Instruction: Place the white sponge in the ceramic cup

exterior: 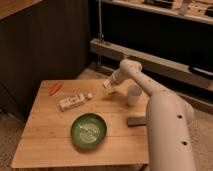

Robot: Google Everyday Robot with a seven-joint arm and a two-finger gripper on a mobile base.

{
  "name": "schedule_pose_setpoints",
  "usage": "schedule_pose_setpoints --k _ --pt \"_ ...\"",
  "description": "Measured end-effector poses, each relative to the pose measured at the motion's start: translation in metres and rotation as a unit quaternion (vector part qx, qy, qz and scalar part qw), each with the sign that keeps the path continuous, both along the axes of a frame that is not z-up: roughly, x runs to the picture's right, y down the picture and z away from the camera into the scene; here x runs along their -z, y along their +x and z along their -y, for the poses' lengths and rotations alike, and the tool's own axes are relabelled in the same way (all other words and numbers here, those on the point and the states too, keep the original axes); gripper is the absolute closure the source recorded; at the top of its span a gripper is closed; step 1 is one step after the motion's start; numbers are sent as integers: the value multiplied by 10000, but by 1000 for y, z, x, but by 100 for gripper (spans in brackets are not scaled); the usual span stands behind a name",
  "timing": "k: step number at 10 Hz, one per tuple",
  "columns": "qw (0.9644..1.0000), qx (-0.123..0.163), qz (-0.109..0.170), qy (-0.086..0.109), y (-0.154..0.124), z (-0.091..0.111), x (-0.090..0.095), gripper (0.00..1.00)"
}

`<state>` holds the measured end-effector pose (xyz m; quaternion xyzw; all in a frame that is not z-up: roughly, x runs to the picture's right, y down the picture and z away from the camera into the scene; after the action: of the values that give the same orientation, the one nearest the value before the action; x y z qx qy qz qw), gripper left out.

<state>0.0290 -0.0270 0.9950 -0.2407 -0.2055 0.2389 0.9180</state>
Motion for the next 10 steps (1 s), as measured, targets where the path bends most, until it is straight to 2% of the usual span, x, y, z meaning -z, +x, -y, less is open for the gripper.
schedule_pose_setpoints --k 4,7,10 --pt "9999 -74 -96 32 16 6 -7 20" --pt "9999 -18 -79 -120 25 5 -11 20" --pt "9996 -131 7 -243 45 -3 -14 20"
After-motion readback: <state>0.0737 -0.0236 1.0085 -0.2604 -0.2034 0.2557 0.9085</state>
